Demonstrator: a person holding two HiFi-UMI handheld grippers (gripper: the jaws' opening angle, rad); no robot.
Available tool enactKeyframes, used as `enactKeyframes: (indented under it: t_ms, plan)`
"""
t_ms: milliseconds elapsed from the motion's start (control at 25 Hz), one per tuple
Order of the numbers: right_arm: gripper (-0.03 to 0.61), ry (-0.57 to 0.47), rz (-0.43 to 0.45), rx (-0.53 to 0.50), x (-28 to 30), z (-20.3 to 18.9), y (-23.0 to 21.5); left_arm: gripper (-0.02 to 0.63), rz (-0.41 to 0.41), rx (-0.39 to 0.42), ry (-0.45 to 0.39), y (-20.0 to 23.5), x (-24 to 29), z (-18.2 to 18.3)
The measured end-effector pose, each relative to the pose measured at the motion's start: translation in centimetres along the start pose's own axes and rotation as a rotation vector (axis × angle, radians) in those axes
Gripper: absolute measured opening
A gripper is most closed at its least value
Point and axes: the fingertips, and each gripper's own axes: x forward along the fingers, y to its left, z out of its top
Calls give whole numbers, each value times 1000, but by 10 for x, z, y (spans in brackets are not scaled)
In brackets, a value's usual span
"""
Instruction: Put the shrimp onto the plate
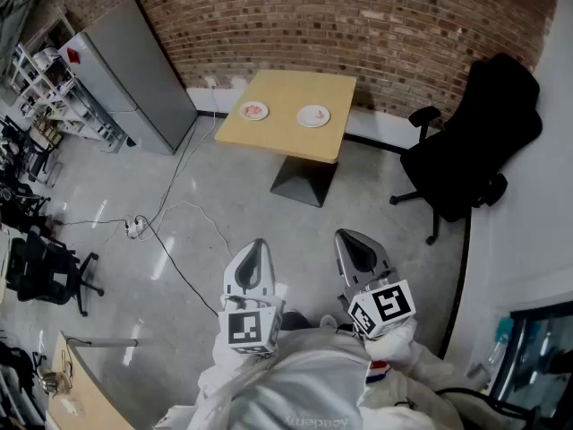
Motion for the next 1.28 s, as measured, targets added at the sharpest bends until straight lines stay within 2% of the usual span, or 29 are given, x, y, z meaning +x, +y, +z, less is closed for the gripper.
enactKeyframes:
  t_ms: [200, 480, 1000, 1280]
  plan:
    - [24, -10, 1, 1, 33, 0, -13, 11, 12, -7, 26, 17, 32, -3]
    - [24, 3, -11, -9, 94, -8, -30, 12, -21, 0, 1, 50, 94, -14]
    - [23, 51, -97, -18, 256, -16, -40, 12, -113, -13, 0, 164, 218, -23]
    - [24, 67, -140, -21, 327, -24, -29, 12, -196, -65, 18, 219, 258, -19]
